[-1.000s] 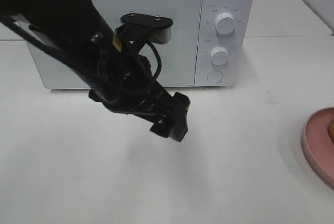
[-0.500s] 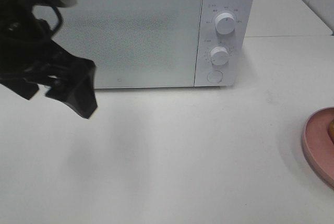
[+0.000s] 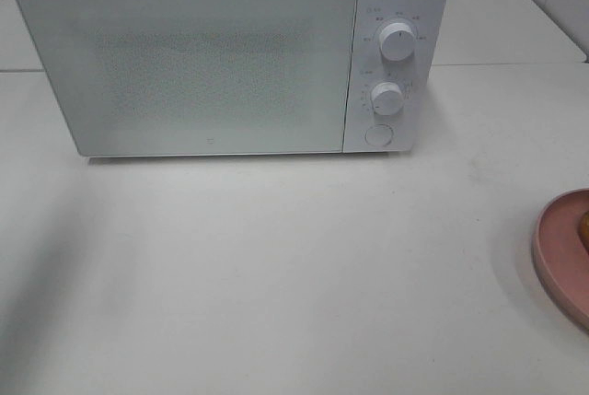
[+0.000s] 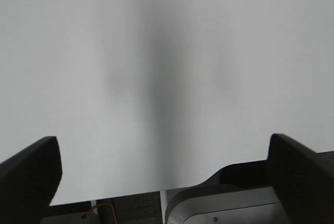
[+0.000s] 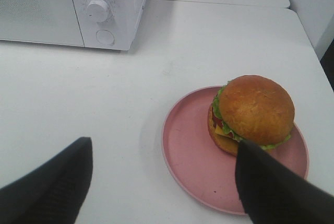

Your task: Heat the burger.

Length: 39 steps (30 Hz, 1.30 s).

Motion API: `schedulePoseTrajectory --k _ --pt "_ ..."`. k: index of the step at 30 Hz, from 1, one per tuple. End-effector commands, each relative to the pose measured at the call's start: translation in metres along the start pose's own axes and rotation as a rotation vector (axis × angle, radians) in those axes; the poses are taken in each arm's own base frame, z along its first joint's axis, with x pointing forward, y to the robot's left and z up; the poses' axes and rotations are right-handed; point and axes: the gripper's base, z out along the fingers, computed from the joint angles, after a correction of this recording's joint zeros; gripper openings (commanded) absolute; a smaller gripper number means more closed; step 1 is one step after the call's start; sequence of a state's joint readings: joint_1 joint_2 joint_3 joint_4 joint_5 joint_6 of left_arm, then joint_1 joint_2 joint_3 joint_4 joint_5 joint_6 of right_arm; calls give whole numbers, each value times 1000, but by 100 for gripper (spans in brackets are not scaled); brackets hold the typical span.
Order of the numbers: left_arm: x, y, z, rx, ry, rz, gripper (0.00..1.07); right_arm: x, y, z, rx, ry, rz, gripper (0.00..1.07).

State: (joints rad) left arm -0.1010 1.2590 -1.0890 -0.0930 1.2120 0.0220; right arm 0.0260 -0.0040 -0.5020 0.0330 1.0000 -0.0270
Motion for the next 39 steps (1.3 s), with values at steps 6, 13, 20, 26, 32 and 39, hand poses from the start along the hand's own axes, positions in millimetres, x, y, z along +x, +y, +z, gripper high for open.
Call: schedulePoseTrajectory --k 6,13,20,26,32,39 --pt "46 17 -5 -15 -33 -74 100 2 0 -3 4 -30 -2 75" --pt "80 13 -16 -24 -178 -66 100 2 0 -3 4 -30 -2 75" --pt "115 10 -20 -29 -269 -58 100 2 0 -3 4 -30 -2 75" --pt "147 8 -8 -30 -304 -55 100 2 0 -3 4 -30 -2 75" --pt "172 7 -3 -35 -390 -47 100 2 0 -3 4 -30 -2 75" --pt "194 4 -15 -46 -563 -32 100 2 0 -3 4 -30 -2 75"
